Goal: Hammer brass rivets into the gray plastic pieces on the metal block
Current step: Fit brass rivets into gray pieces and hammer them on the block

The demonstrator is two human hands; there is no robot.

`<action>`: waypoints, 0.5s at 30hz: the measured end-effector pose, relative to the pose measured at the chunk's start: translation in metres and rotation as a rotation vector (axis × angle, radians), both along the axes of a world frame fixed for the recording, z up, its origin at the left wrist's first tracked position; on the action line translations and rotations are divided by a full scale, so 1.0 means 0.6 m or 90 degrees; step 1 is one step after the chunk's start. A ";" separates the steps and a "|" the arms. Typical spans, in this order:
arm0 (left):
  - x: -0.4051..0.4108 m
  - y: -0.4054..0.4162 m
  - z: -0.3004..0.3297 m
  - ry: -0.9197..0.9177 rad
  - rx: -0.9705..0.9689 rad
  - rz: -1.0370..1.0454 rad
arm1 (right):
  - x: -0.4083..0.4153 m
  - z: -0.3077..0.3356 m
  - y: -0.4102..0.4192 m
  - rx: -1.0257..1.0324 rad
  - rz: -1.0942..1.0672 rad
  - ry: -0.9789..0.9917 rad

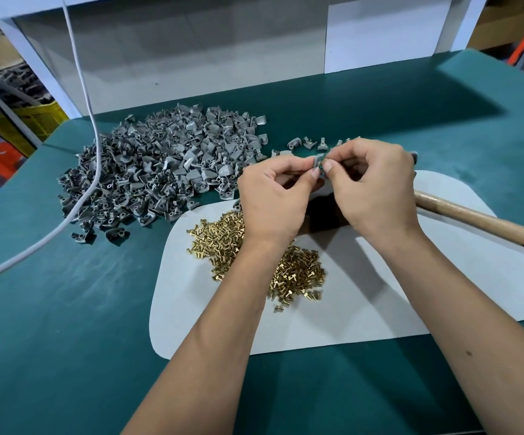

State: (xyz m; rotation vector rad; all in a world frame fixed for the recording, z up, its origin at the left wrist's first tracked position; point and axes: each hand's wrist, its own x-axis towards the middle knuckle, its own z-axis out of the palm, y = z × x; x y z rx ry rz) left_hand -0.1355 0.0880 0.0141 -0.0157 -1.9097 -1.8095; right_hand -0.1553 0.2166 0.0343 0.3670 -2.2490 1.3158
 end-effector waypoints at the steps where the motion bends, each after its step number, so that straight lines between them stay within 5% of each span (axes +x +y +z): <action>1: 0.000 0.000 -0.002 -0.002 -0.008 0.003 | 0.000 -0.001 0.000 0.001 -0.001 -0.004; 15: -0.005 0.001 -0.001 -0.037 -0.098 0.004 | -0.002 -0.003 -0.002 0.032 -0.016 0.008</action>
